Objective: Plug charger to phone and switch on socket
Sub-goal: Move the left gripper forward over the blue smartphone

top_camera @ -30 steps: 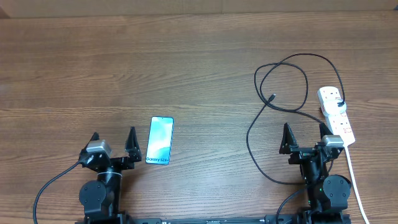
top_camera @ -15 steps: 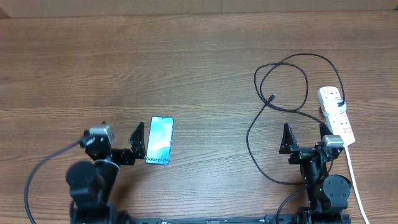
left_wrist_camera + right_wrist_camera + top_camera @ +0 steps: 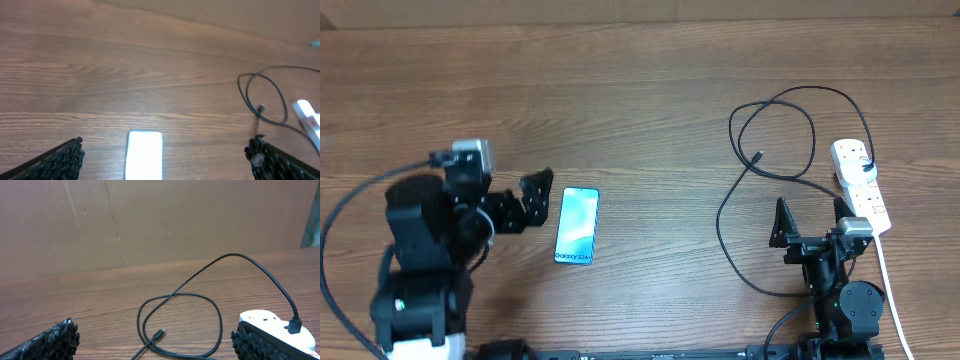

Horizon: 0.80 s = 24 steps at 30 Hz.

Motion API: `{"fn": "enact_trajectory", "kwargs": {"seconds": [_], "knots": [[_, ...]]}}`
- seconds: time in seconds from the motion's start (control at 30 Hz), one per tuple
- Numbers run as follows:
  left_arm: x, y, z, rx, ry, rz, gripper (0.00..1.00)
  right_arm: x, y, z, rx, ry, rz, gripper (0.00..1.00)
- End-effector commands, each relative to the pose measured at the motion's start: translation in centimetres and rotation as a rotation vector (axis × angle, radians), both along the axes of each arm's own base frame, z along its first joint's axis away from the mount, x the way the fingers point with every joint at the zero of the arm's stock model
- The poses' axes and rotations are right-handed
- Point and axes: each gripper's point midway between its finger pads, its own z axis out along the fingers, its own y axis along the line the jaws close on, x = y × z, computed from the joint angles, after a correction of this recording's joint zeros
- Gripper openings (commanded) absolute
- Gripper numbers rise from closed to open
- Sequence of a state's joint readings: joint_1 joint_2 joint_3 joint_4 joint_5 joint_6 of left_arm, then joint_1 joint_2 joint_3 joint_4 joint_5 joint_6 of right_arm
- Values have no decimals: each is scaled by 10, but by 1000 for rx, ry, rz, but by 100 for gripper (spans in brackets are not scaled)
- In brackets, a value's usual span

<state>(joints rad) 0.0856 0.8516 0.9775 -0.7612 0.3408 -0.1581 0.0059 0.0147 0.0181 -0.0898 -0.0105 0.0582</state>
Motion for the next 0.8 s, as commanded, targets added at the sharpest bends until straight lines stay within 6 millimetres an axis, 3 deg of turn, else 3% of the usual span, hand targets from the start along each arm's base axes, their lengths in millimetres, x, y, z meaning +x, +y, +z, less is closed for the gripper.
{"fn": "enact_trajectory", "kwargs": {"seconds": [0.0,0.33,0.77], "knots": [[14,-13,17,-11,12,-41,100,0,-3,-1,-4,-7,-13,100],[36,-44,-3,-117,118,-140,100,0,-3,-1,-4,-7,-13,100],[47,-34,-27,-66,189,-100,100,0,-3,-1,-4,-7,-13,100]]}}
